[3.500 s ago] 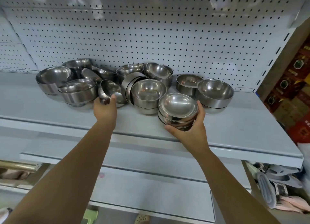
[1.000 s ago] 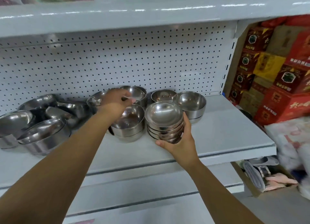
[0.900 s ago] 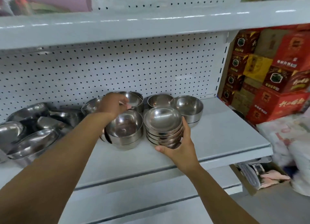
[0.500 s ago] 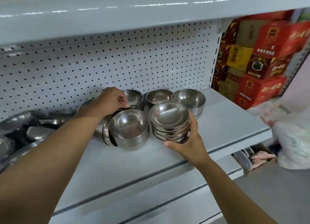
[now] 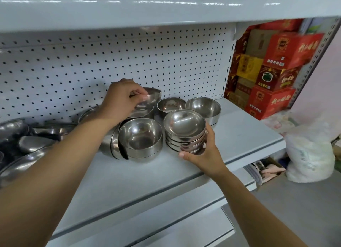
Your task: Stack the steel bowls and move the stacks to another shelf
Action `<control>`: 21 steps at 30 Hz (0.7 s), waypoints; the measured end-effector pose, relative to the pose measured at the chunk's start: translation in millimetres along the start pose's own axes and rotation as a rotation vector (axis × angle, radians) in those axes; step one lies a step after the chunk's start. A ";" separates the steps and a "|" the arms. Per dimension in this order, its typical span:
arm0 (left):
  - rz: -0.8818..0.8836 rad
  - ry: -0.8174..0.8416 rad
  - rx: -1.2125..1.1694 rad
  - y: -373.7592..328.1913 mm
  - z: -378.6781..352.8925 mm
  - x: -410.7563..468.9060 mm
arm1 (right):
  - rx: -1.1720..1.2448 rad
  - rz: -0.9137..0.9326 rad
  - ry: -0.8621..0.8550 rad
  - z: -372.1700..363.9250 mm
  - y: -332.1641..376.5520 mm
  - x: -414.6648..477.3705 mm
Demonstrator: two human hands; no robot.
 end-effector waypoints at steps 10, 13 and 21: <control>-0.288 -0.086 -0.204 -68.4 -31.9 -46.0 | 0.021 0.020 0.010 3.1 -1.3 -0.2; -0.380 -0.111 -0.139 -67.8 -47.3 -56.2 | 0.030 0.018 0.019 4.9 -3.4 0.4; -0.171 -0.012 -0.175 -52.8 -64.1 -76.4 | 0.040 0.033 0.035 7.0 -5.5 2.8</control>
Point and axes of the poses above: each hand's wrist, its own x-axis towards the middle knuckle, its own z-axis out of the back of the hand, y = z × x, the point moved 5 cm from there along x, towards the middle knuckle, and after that the axes turned 3 degrees about x, right-handed, at the moved point
